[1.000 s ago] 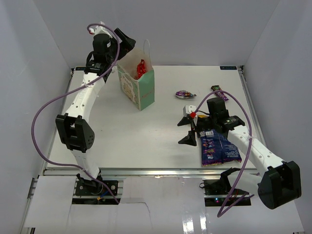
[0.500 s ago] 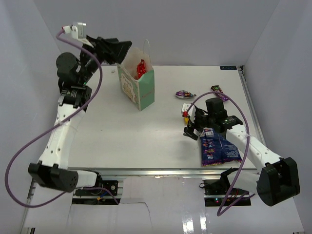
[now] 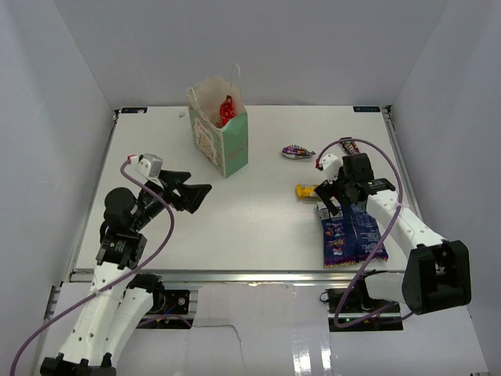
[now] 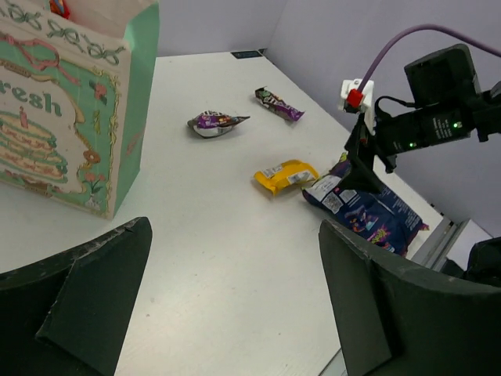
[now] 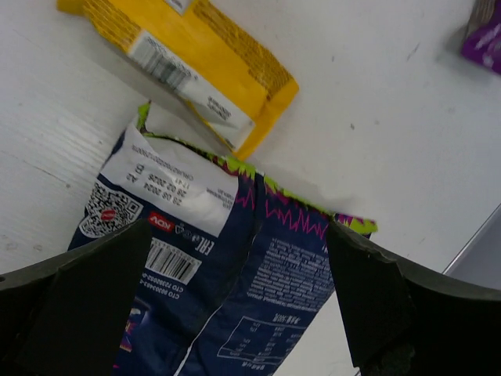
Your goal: Place the snacks into the paper bag
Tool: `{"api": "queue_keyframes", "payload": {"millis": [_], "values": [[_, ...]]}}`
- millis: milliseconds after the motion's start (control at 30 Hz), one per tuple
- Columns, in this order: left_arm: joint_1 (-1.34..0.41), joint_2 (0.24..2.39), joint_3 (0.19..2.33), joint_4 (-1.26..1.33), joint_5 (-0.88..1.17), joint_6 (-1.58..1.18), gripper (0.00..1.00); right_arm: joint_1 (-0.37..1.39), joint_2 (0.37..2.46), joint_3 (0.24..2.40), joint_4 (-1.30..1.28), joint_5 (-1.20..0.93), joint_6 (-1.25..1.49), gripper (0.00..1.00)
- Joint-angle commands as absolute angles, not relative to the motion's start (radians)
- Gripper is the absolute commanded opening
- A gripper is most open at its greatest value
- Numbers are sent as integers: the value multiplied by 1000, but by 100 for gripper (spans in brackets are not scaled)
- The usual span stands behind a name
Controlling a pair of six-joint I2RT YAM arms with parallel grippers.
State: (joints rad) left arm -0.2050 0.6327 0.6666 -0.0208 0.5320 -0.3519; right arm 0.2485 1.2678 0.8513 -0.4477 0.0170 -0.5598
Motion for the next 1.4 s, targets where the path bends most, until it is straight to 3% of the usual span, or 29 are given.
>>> {"api": "queue_keyframes", "payload": {"millis": [0,333,500,733,1000,1200,1367], "values": [[-209,523,600,-57,503,-299,98,192,1227,812,-471,114,-407,98],[-227,472,595,-87,495,-285,98,-164,1322,847,-590,-206,-400,98],[-230,451,592,-90,491,-282,98,-212,1397,848,-647,-386,-431,97],[-232,453,591,-91,488,-279,98,-229,1502,873,-687,-483,-479,100],[-233,457,592,-94,486,-276,98,-229,1600,913,-716,-574,-512,67],[-233,459,589,-94,492,-275,98,-230,1635,931,-753,-624,-548,28],[-238,463,584,-74,532,-284,98,-230,1603,940,-824,-757,-679,16]]}}
